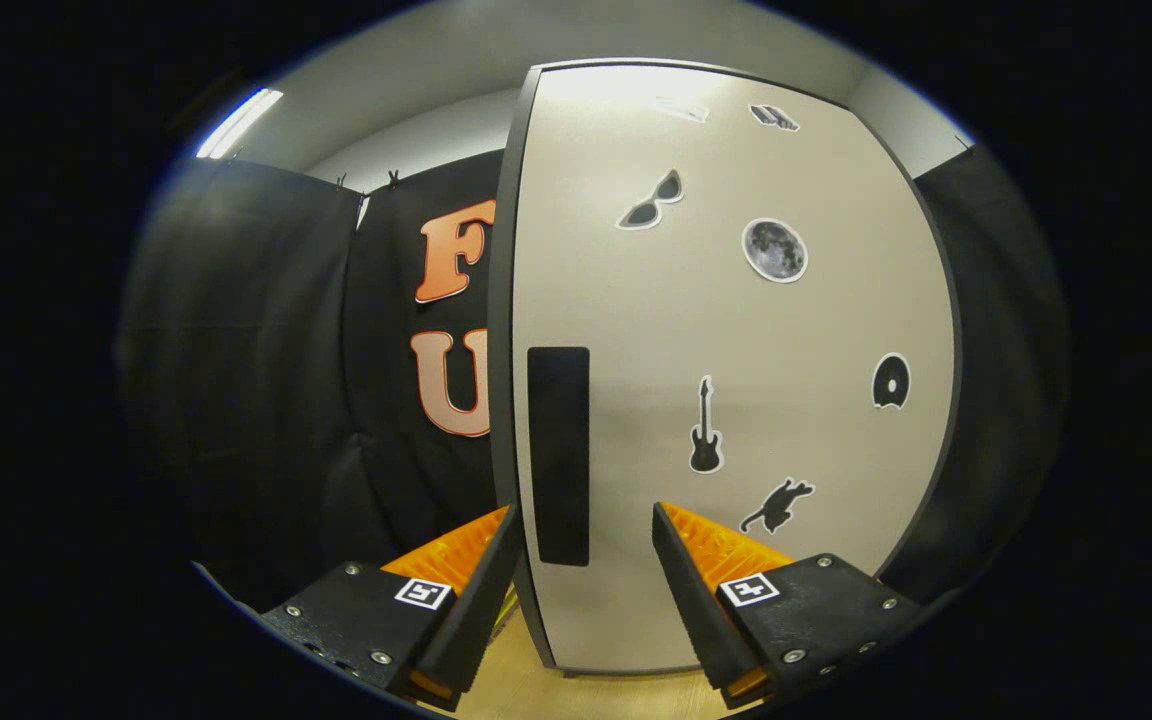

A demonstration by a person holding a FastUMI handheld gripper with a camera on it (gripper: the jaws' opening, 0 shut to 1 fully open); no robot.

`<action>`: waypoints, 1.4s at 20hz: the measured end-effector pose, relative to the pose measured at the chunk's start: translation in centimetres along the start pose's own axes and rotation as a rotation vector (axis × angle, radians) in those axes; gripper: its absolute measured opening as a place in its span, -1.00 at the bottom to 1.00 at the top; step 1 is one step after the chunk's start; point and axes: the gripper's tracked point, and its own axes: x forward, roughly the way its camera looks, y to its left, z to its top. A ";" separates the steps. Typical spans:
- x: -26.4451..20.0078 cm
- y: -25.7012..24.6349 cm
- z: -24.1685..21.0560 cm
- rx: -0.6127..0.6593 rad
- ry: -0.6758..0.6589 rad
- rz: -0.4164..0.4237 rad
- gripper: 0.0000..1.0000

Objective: Open the shoe cabinet door, grab the shoes and put them into the shoe cabinet, then close the shoe cabinet door.

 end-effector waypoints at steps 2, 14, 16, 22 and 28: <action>-2.3 -0.3 0.1 -0.003 0.002 -0.011 0.65; -16.2 -5.7 1.0 -0.013 -0.012 -0.182 0.79; -18.0 -5.8 0.9 0.012 -0.017 -0.188 0.80; -21.1 -7.1 0.8 0.012 -0.018 -0.249 0.84; -22.6 -6.5 1.6 -0.019 -0.031 -0.254 0.86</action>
